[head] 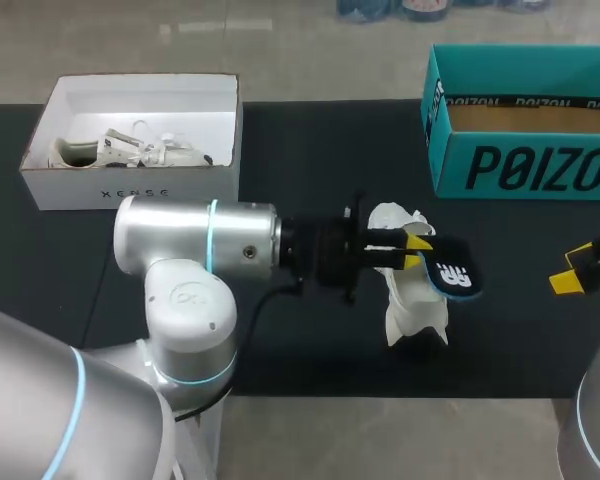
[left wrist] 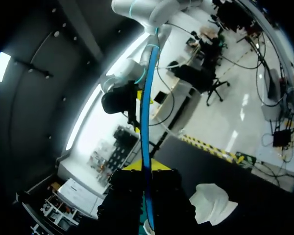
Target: Take the shoe out of the shoebox, open the shoe tongue, remove and reinsert the insole, then place the shoe into the shoebox
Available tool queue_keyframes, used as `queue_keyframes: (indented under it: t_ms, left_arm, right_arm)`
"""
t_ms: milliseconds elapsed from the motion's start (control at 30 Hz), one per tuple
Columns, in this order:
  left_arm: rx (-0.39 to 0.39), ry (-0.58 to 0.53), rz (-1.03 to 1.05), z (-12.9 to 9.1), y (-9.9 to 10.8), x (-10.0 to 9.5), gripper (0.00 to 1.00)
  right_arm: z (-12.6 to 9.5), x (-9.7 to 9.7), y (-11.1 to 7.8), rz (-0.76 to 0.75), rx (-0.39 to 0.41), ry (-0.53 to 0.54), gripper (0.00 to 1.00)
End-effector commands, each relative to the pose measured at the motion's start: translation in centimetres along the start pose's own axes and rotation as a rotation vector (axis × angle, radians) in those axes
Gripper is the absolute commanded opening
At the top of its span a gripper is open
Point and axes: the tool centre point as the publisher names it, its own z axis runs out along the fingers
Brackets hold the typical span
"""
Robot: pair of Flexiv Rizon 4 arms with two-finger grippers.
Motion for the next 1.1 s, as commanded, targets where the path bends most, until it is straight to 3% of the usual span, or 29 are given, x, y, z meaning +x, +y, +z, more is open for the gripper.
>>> queue_keyframes:
  t_ms: [33, 233, 600, 1100]
  left_arm:
    - [0.042, -0.009, -0.018, -0.9, -0.8, 0.8, 0.0]
    - [0.069, 0.021, -0.043, -0.6, -1.5, 2.1, 0.0]
    - [0.108, 0.04, -0.045, 0.8, 0.5, 4.9, 0.0]
    - [0.075, 0.1, 0.014, 0.6, 2.5, 5.6, 0.0]
  right_arm:
    - [-0.4, 0.9, -0.8, 0.0, -0.012, -0.032, 1.0]
    - [-0.4, 0.9, -0.8, 0.0, -0.012, -0.032, 1.0]
    - [-0.4, 0.9, -0.8, 0.0, -0.012, -0.032, 1.0]
    - [-0.4, 0.9, -0.8, 0.0, -0.012, -0.032, 1.0]
